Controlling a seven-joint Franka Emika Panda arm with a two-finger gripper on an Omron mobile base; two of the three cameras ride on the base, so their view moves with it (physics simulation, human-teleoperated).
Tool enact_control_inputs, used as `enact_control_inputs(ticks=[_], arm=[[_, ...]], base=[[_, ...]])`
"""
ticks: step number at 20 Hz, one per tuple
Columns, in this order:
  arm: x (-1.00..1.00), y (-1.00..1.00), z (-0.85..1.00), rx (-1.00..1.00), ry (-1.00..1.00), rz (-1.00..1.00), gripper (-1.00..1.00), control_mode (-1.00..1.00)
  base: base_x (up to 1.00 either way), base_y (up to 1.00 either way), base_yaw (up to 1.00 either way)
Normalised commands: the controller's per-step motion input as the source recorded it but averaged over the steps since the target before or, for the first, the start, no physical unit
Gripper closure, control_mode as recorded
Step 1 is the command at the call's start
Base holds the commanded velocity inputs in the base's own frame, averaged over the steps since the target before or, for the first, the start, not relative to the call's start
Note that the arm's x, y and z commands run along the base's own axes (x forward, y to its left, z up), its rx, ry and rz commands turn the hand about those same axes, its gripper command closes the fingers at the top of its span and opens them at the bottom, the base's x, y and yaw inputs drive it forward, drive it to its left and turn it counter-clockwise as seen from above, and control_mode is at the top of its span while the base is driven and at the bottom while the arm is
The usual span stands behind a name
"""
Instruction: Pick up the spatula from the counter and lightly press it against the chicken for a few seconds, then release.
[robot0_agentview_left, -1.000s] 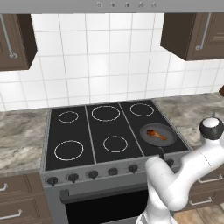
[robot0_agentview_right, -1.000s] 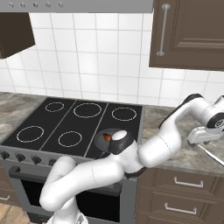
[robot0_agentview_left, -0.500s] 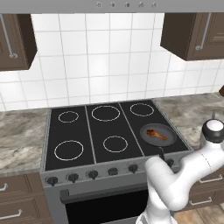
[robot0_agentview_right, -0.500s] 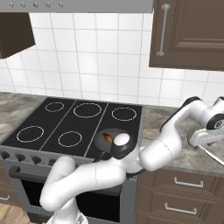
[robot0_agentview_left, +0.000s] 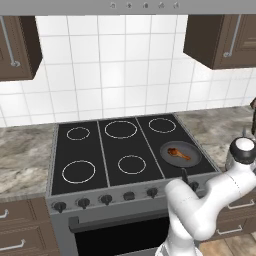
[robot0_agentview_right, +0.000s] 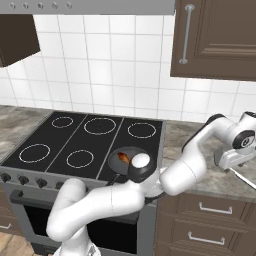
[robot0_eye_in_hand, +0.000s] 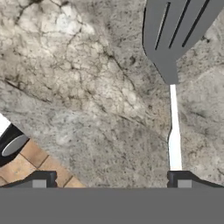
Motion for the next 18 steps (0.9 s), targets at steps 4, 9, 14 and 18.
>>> enact_control_inputs(ticks=[4,9,14,18], arm=[[0.30,-0.27,-0.02,0.01,0.17,0.12,-1.00,-1.00],[0.23,-0.34,-0.02,0.08,0.07,0.15,-1.00,-1.00],[0.23,-0.35,0.00,0.15,0.02,0.17,-1.00,-1.00],[0.33,-0.26,0.00,0.18,0.03,0.14,-1.00,-1.00]], base=[[0.00,0.00,0.00],[0.00,0.00,0.00],[0.00,0.00,0.00],[0.00,0.00,0.00]])
